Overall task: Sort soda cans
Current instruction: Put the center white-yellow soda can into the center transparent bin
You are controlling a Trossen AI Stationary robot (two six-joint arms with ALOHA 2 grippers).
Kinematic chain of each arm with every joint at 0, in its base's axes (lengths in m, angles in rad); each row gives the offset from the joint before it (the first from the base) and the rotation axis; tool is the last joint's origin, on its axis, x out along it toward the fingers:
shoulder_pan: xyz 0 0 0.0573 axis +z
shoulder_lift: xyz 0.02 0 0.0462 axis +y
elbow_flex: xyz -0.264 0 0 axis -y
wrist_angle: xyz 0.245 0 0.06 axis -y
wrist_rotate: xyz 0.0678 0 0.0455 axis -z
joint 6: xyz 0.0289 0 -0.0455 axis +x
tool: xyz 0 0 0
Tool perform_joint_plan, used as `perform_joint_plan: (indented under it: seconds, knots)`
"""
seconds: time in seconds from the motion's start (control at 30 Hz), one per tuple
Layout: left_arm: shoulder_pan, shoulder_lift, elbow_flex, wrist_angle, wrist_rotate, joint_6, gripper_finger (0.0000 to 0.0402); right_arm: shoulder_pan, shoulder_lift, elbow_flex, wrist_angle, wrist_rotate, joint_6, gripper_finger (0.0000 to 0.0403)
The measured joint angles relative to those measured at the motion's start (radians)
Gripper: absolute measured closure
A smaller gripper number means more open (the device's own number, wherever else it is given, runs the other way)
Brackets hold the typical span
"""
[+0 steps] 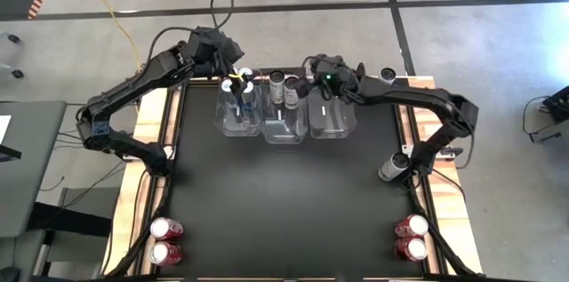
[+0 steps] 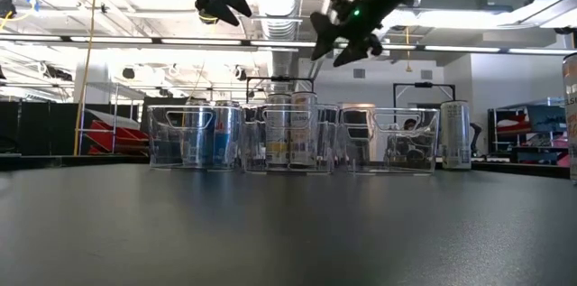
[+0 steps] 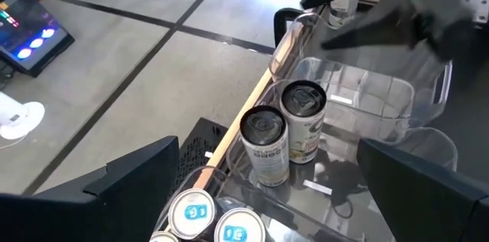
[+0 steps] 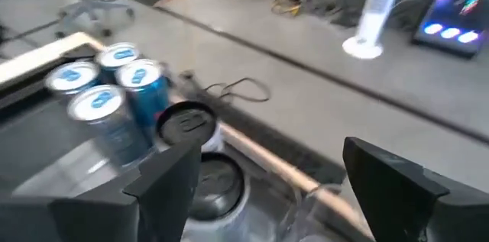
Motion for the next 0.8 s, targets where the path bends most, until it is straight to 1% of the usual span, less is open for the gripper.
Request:
perform_joint_plan:
  seconds: [0.07, 0.17, 0.33, 0.53, 0.7, 0.8]
  knots:
    - [0.000, 0.000, 0.000, -0.001, 0.000, 0.001, 0.0006, 0.002, -0.029, 0.000, -0.045, -0.060, 0.023, 0.0080]
    - [0.000, 0.000, 0.000, 0.003, 0.000, 0.011, 0.0006, 0.014, -0.058, 0.000, -0.111, -0.181, 0.044, 0.0097]
    - [0.002, 0.000, 0.000, 0.030, 0.000, 0.010, 0.0006, 0.059, -0.049, 0.000, -0.194, -0.280, 0.110, 0.0112]
    - [0.002, 0.000, 0.000, 0.026, 0.000, -0.016, 0.0006, 0.127, 0.002, 0.000, -0.184, -0.300, 0.149, 0.0113]
    - [0.002, 0.000, 0.000, 0.017, 0.001, -0.028, 0.0006, 0.156, 0.070, 0.000, -0.150, -0.303, 0.188, 0.0114]
    - [0.002, 0.000, 0.000, 0.006, 0.001, -0.034, 0.0006, 0.168, 0.097, 0.000, -0.145, -0.307, 0.223, 0.0122]
